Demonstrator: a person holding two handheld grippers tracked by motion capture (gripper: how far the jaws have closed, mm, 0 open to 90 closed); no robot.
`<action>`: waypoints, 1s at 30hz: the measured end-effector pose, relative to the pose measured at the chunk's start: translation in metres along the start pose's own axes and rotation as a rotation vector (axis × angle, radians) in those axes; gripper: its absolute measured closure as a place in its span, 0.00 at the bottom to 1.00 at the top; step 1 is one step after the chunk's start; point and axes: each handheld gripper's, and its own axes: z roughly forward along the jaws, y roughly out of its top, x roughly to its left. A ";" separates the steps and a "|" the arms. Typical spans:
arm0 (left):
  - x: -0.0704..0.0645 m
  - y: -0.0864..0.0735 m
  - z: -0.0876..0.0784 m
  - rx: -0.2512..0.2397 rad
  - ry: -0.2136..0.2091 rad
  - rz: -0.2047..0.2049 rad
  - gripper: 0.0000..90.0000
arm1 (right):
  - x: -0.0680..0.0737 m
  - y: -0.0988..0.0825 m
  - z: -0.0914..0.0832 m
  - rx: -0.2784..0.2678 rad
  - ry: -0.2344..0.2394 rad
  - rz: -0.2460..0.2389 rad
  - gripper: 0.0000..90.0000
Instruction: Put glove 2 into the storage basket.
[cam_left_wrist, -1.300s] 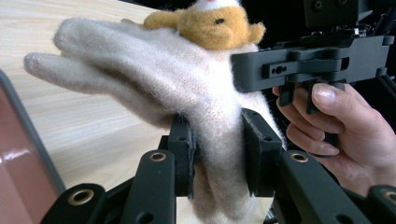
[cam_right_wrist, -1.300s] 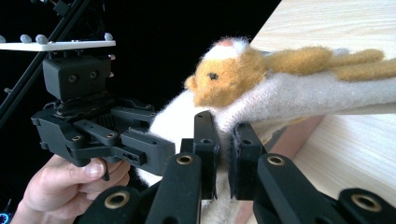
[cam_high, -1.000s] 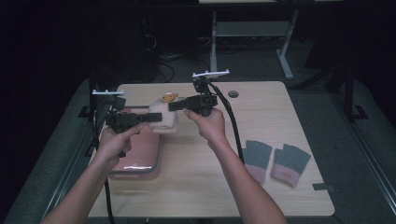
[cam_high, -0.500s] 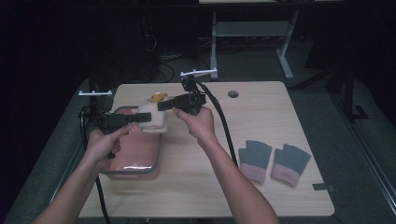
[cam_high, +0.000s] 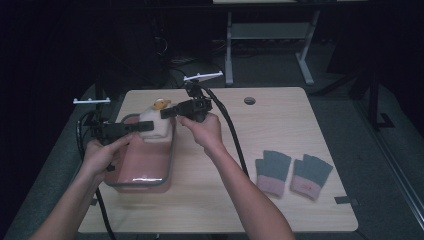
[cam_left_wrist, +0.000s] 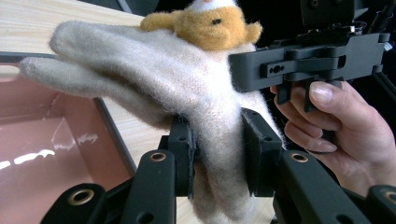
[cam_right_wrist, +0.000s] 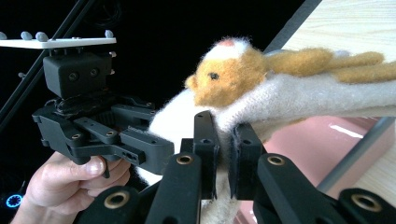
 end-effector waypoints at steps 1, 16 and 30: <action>0.000 0.000 -0.001 -0.003 0.005 -0.004 0.76 | 0.001 0.001 0.003 0.004 0.004 -0.003 0.93; 0.009 -0.005 -0.018 -0.012 0.038 -0.030 0.76 | 0.002 0.004 0.024 0.030 0.035 -0.009 0.93; 0.023 -0.014 -0.026 0.004 0.068 -0.052 0.76 | -0.002 0.000 0.046 0.062 0.045 0.004 0.92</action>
